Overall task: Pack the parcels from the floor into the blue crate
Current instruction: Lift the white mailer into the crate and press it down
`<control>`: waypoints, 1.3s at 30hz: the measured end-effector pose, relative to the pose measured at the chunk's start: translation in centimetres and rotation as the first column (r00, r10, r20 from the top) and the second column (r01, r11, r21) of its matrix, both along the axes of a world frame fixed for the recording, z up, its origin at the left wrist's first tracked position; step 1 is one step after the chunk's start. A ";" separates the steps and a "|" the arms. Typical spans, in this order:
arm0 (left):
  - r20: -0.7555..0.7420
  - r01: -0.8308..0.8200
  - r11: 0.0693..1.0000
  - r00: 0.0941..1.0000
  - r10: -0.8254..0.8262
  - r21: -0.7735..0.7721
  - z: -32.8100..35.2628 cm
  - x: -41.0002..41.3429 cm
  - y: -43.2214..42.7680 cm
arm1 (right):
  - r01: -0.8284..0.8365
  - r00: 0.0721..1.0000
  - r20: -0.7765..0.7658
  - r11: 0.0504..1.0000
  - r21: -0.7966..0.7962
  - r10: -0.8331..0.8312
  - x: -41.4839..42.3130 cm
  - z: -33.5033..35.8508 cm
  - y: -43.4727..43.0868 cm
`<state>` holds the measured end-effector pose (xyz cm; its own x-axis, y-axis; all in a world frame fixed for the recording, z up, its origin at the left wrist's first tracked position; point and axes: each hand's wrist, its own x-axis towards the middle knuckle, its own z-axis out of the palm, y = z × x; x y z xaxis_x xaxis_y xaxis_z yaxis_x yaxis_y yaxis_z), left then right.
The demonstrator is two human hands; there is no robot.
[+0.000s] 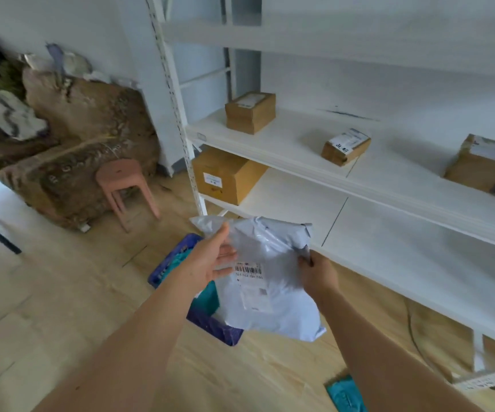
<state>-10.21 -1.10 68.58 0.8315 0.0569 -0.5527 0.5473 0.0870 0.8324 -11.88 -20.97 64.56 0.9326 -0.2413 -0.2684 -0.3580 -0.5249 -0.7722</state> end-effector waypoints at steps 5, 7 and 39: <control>0.016 -0.029 0.987 1.000 0.027 0.156 -1.0 -0.1 9.0 | 0.049 0.998 0.035 0.998 0.035 -0.050 2.2 1.6 7.5; -0.006 -0.025 0.981 1.000 0.027 0.192 -1.6 0.0 11.8 | 0.062 0.996 0.054 0.996 0.061 -0.066 3.1 2.1 10.3; -0.016 0.171 0.883 0.983 -0.183 0.437 -19.9 39.0 28.5 | 0.539 0.841 -0.304 0.743 0.398 -0.447 38.4 -15.2 27.8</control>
<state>28.74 27.41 48.69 0.8634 0.1377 -0.4853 0.4983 -0.3833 0.7777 26.54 6.86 49.39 0.6419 -0.4626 -0.6116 -0.6206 0.1551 -0.7687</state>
